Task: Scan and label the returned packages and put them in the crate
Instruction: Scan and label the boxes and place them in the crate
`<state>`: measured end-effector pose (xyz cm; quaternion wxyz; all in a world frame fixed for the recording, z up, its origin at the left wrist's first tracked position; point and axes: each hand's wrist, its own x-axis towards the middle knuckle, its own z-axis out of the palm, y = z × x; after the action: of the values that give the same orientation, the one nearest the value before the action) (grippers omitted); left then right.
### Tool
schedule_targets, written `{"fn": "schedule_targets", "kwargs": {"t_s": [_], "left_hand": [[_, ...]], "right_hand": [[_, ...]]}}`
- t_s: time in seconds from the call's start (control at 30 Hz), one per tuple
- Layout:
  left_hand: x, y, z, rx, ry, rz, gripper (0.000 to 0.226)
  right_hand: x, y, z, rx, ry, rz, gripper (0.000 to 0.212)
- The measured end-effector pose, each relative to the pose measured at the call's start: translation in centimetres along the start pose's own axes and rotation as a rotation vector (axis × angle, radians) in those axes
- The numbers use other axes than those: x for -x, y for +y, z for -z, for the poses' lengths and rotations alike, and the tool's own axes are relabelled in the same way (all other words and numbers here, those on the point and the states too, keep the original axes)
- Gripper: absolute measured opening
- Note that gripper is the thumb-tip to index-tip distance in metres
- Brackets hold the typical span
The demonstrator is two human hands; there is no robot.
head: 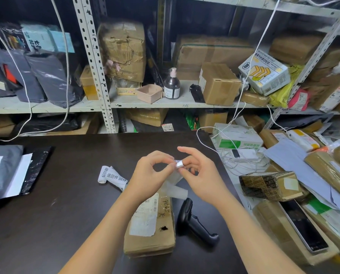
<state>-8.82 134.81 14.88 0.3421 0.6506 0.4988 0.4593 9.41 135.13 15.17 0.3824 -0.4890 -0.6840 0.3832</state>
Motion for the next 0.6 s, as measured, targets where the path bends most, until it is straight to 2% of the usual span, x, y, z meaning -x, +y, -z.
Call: {"fn": "schedule_targets", "kwargs": {"t_s": [0.2, 0.6], "left_hand": [[-0.02, 0.04, 0.71, -0.159, -0.044, -0.103, 0.006], [-0.22, -0.20, 0.25, 0.102, 0.018, 0.093, 0.011]], "right_hand": [[-0.06, -0.10, -0.09, 0.009, -0.013, 0.013, 0.052], [-0.21, 0.09, -0.35, 0.007, -0.019, 0.019, 0.049]]}}
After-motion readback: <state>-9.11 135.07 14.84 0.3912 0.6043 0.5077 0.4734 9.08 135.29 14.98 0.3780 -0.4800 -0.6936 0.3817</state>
